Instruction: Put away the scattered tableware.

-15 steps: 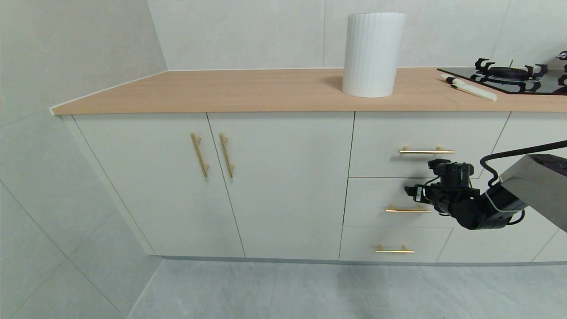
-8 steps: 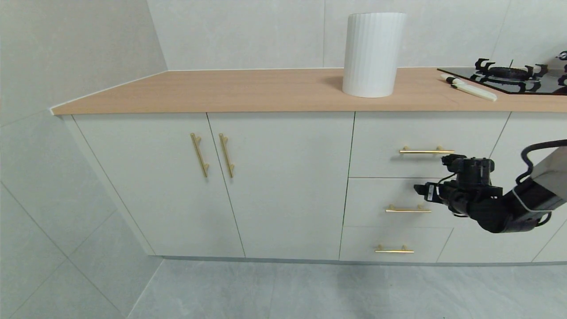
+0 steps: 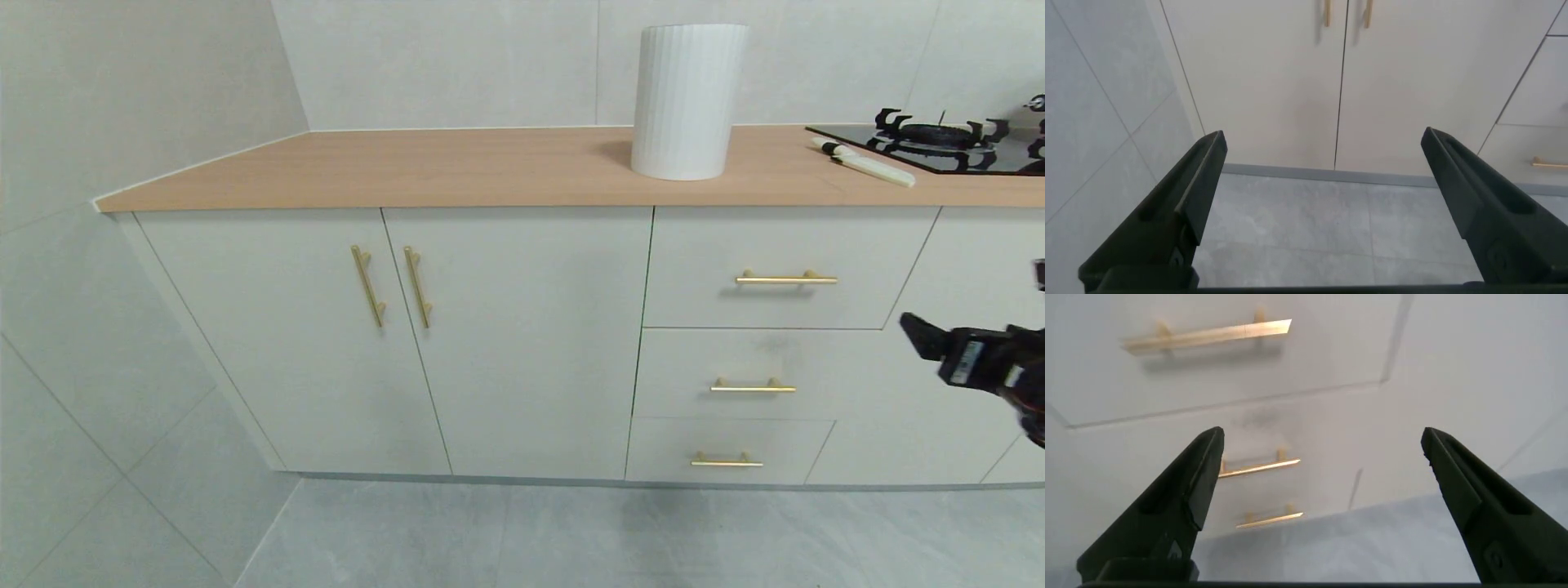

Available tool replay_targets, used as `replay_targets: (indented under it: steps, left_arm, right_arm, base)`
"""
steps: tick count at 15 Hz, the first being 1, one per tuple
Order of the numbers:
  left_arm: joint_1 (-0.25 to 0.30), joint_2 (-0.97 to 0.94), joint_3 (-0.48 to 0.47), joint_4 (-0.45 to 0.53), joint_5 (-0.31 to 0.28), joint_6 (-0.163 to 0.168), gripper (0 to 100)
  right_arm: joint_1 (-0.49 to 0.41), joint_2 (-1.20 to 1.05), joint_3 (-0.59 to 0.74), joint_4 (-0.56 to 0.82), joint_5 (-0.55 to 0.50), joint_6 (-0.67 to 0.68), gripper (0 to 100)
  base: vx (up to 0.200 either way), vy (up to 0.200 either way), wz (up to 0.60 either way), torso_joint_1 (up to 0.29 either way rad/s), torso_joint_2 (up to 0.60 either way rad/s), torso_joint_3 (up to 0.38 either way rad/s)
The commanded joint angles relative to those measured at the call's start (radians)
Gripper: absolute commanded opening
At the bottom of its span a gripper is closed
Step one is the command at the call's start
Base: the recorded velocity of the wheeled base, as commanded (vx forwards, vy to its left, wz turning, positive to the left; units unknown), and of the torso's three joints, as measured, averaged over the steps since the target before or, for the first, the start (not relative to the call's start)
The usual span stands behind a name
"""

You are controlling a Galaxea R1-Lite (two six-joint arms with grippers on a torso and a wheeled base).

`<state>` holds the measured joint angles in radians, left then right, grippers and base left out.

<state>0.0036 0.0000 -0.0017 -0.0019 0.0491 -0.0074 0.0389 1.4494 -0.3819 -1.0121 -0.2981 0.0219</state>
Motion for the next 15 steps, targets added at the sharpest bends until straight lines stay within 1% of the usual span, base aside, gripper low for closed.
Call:
replay_targets:
  steps: [1,3,4,5,6,7,8,10,12,14,15]
  left_arm:
    - [0.001,0.000,0.000,0.000,0.000,0.000,100]
    - [-0.001,0.000,0.000,-0.001,0.000,0.000,100]
    - [-0.001,0.000,0.000,-0.001,0.000,0.000,100]
    - [-0.001,0.000,0.000,0.000,0.000,0.000,100]
    - [0.001,0.000,0.000,-0.001,0.000,0.000,100]
    - [-0.001,0.000,0.000,-0.001,0.000,0.000,100]
    - [0.001,0.000,0.000,0.000,0.001,0.000,100]
    - [-0.001,0.000,0.000,-0.001,0.000,0.000,100]
    - [0.001,0.000,0.000,0.000,0.001,0.000,100]
    - [-0.001,0.000,0.000,-0.001,0.000,0.000,100]
    - [0.001,0.000,0.000,-0.001,0.001,0.000,100]
  right_arm:
    - [-0.002,-0.596,0.253,0.090,-0.029,-0.105,100]
    - [-0.002,-0.885,0.242,0.343,-0.030,-0.180,100]
    - [-0.002,-0.983,0.221,0.448,-0.030,-0.203,100]
    - [-0.002,-1.093,0.189,0.596,-0.030,-0.212,100]
    - [-0.002,-1.201,0.120,0.790,-0.039,-0.214,100]
    - [-0.002,-1.221,0.103,0.830,-0.046,-0.214,100]
    - [-0.002,-1.321,0.046,0.991,-0.095,-0.212,100]
    - [-0.002,-1.386,0.052,1.029,-0.104,-0.214,100]
    - [-0.034,-1.449,0.074,1.038,-0.113,-0.215,100]
    - [-0.034,-1.449,0.098,1.034,-0.131,-0.208,100]
    - [-0.034,-1.449,0.155,1.024,-0.121,-0.171,100]
  base:
    - [0.000,0.000,0.00,0.000,0.00,0.000]
    - [0.000,0.000,0.00,0.000,0.00,0.000]
    - [0.000,0.000,0.00,0.000,0.00,0.000]
    - [0.000,0.000,0.00,0.000,0.00,0.000]
    - [0.000,0.000,0.00,0.000,0.00,0.000]
    - [0.000,0.000,0.00,0.000,0.00,0.000]
    - [0.000,0.000,0.00,0.000,0.00,0.000]
    - [0.000,0.000,0.00,0.000,0.00,0.000]
    - [0.000,0.000,0.00,0.000,0.00,0.000]
    - [0.000,0.000,0.00,0.000,0.00,0.000]
    - [0.000,0.000,0.00,0.000,0.00,0.000]
